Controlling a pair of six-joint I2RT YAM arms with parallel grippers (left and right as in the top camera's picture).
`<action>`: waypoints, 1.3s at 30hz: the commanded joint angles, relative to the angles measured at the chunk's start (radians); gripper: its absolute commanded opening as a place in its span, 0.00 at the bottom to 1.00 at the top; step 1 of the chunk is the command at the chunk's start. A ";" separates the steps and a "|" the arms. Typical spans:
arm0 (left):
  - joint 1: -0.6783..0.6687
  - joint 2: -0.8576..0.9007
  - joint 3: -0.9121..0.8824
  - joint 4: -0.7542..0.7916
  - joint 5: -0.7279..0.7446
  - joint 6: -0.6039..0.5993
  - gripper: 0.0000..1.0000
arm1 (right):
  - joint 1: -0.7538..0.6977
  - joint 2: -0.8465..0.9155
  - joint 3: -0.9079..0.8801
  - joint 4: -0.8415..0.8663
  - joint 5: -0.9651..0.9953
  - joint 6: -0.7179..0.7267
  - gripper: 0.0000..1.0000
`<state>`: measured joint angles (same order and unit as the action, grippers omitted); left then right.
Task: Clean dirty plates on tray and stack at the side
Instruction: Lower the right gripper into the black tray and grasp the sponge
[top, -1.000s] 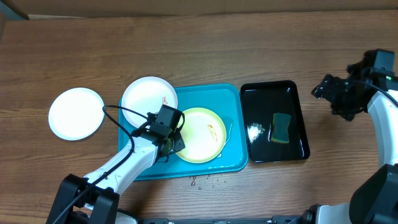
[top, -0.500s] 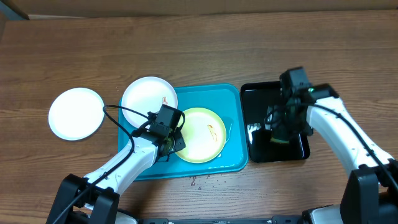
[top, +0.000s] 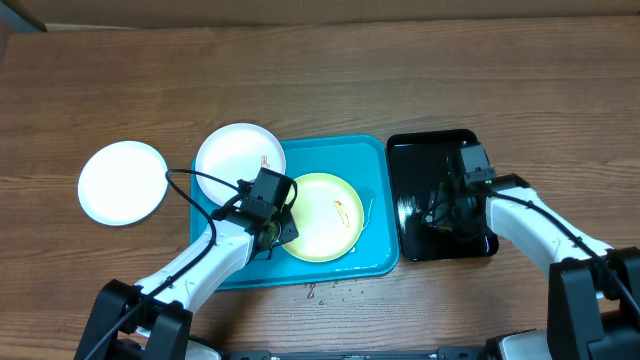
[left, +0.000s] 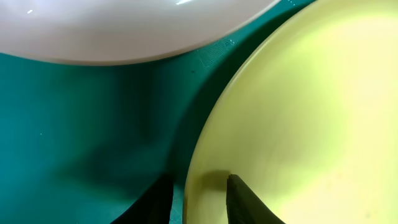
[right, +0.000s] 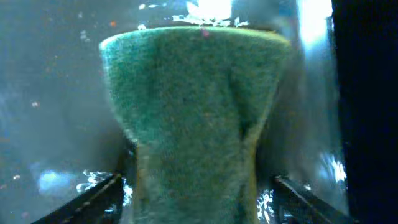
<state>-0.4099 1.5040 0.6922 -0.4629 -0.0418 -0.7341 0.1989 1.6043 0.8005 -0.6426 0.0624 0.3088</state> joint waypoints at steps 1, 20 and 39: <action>0.003 0.013 -0.011 0.000 -0.013 -0.003 0.30 | 0.004 -0.009 -0.050 0.048 -0.016 0.006 0.64; 0.003 0.013 -0.011 -0.003 -0.013 -0.003 0.31 | 0.002 -0.007 0.204 -0.174 0.007 -0.055 0.66; 0.003 0.013 -0.011 -0.003 -0.013 -0.003 0.25 | 0.003 -0.005 -0.044 0.248 -0.021 -0.047 0.04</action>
<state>-0.4099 1.5040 0.6922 -0.4641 -0.0418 -0.7341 0.1989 1.5970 0.7609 -0.4175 0.0593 0.2623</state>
